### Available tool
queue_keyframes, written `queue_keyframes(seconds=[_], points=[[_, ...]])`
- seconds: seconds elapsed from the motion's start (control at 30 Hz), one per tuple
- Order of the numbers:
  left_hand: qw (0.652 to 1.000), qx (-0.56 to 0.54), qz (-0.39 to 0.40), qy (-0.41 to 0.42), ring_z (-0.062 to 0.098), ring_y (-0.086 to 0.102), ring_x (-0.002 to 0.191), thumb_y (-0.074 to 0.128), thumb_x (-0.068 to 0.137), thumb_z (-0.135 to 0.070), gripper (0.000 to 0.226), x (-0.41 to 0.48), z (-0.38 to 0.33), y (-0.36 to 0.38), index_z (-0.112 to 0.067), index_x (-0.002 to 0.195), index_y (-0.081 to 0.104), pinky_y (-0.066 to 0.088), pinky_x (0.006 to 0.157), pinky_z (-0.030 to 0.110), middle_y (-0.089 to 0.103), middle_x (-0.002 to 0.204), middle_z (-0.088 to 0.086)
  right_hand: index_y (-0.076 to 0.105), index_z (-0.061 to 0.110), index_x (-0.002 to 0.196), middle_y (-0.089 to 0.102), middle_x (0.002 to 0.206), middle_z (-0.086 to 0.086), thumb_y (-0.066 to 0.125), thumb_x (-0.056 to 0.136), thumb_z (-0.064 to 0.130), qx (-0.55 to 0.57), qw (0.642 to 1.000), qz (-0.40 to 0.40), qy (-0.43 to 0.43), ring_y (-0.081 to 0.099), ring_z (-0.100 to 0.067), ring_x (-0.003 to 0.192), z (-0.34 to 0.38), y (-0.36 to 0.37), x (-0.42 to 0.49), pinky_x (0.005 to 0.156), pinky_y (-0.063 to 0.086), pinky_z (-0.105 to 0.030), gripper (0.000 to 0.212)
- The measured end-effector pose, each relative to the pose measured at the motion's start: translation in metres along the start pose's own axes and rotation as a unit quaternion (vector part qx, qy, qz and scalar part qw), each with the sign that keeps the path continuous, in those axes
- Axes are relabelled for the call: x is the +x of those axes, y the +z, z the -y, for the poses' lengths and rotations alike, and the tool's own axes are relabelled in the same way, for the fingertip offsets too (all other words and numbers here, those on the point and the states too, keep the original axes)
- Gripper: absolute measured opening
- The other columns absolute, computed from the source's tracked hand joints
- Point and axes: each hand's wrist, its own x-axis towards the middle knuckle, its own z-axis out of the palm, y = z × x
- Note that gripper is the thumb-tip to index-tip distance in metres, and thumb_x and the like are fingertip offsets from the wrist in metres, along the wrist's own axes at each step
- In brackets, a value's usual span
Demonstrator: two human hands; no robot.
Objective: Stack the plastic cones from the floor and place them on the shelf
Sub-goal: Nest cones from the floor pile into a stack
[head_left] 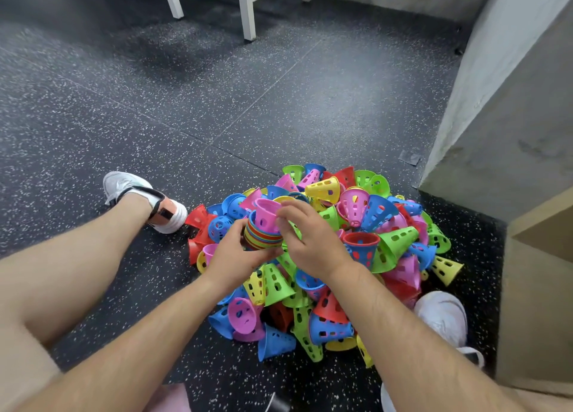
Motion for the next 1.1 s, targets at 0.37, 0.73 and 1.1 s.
queue_keyframes(seconds=[0.37,0.73,1.1], points=[[1.000,0.022,-0.002,-0.015,0.005,0.067,0.099,0.096,0.070,-0.027,0.064,-0.005,0.020,-0.011,-0.021,0.122,0.059,0.047,0.073,0.009,0.071,0.110,-0.007,0.052,0.017,0.141,0.046,0.149,-0.008,0.048,0.099,0.007,-0.179,0.974,0.103,0.097,0.044,-0.028,0.136,-0.021,0.002,0.009,0.107,0.036,-0.035,0.044],[0.999,0.026,0.010,-0.044,-0.013,0.066,0.075,0.095,0.073,-0.021,0.066,-0.008,0.026,-0.012,-0.018,0.122,0.051,0.050,0.061,0.008,0.069,0.107,-0.002,0.060,0.010,0.116,0.050,0.133,-0.013,0.056,0.100,0.020,-0.314,0.931,0.163,0.085,0.051,-0.034,0.119,-0.049,0.012,0.005,0.093,0.046,-0.045,0.020],[1.000,0.003,-0.016,-0.008,0.010,0.069,0.092,0.096,0.063,-0.030,0.082,-0.002,0.025,-0.011,-0.022,0.129,0.048,0.056,0.065,0.017,0.067,0.114,0.001,0.056,0.010,0.110,0.058,0.098,0.000,0.048,0.105,0.024,-0.020,0.997,-0.044,0.057,0.048,-0.010,0.086,0.000,-0.010,0.026,0.075,0.037,-0.021,0.017]])
